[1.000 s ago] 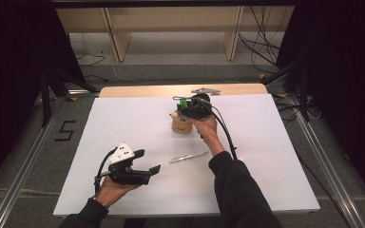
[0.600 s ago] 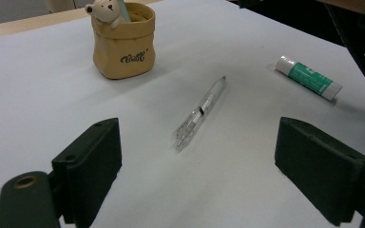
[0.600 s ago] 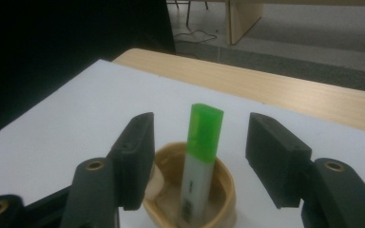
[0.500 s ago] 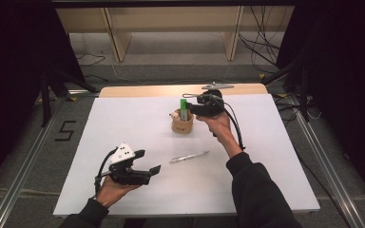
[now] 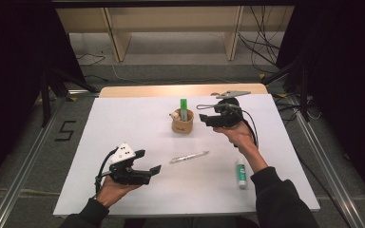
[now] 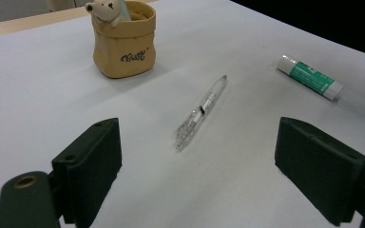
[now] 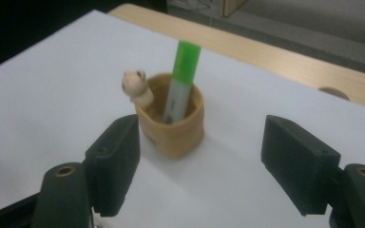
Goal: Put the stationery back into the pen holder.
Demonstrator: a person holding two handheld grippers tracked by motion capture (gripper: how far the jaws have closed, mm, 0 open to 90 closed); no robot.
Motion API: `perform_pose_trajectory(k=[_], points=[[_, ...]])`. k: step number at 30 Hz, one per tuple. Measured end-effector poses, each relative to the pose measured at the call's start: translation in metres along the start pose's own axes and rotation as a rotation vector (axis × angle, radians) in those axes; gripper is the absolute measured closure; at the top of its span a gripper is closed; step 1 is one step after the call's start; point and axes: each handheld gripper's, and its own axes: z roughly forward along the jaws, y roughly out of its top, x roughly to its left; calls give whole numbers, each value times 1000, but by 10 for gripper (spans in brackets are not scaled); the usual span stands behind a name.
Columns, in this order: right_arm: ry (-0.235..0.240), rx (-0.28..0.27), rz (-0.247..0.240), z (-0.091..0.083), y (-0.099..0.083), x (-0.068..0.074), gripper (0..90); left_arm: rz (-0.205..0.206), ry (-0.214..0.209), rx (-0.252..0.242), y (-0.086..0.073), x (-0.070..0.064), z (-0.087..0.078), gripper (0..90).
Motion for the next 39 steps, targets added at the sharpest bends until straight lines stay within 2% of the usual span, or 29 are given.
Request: perform_pose_trajectory(k=[5, 13, 19, 21, 25, 39], points=[[-13, 9, 7, -18, -14, 0, 292, 2, 1, 2, 0, 0, 0, 152], [-25, 33, -6, -36, -41, 2, 290, 3, 2, -1, 0, 0, 0, 153], [-31, 43, 28, -47, -62, 0, 288, 5, 8, 1, 0, -1, 0, 152], [-37, 58, 23, -50, -68, 1, 288, 6, 8, 1, 0, -1, 0, 152], [-49, 92, 24, -53, -80, 1, 290, 4, 8, 2, 0, 0, 0, 152], [-80, 134, 67, -60, -100, -3, 293, 4, 7, -7, 1, 0, -2, 152]])
